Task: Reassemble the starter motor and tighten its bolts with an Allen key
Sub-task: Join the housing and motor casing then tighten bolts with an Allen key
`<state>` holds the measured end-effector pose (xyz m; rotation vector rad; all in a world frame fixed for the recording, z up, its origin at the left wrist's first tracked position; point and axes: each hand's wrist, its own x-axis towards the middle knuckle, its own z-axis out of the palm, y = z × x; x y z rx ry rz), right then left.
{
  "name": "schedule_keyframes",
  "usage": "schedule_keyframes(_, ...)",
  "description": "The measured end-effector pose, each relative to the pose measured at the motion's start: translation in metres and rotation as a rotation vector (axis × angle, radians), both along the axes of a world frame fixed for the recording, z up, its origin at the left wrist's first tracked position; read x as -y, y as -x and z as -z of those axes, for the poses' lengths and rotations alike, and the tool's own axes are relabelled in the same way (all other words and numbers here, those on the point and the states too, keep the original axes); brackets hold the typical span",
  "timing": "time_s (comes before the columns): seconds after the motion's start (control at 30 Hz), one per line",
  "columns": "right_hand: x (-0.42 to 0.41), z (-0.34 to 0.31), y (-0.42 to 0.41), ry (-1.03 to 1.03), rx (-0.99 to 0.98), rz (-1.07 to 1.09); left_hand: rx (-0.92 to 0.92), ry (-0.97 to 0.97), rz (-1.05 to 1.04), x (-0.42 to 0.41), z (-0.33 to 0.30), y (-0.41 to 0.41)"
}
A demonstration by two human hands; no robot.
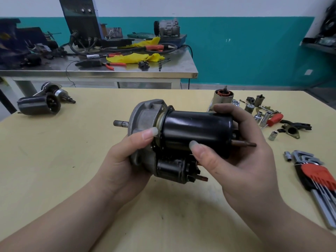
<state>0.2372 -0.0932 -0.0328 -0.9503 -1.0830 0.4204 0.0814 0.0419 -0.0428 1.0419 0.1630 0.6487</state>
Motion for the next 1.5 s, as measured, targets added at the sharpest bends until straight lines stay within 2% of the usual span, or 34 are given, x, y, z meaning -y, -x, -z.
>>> schedule_keyframes(0.6, 0.0, 0.0, 0.001, 0.049, 0.069, 0.073, -0.018, 0.008, -0.021, 0.003, 0.003, -0.003)
schedule_keyframes(0.8, -0.002, 0.001, -0.002, 0.103, 0.003, 0.019, -0.06, 0.068, -0.183, 0.006, 0.003, -0.008)
schedule_keyframes(1.0, -0.002, 0.002, 0.001, 0.098, 0.023, 0.024, -0.133, 0.173, -0.176, 0.008, 0.003, -0.012)
schedule_keyframes(1.3, -0.009, 0.009, 0.005, 0.107, 0.015, 0.081, -0.193, 0.191, -0.161, 0.008, -0.004, -0.009)
schedule_keyframes(1.5, -0.011, 0.006, -0.004, 0.246, 0.018, 0.016, -0.226, 0.326, -0.179, 0.004, -0.01, -0.011)
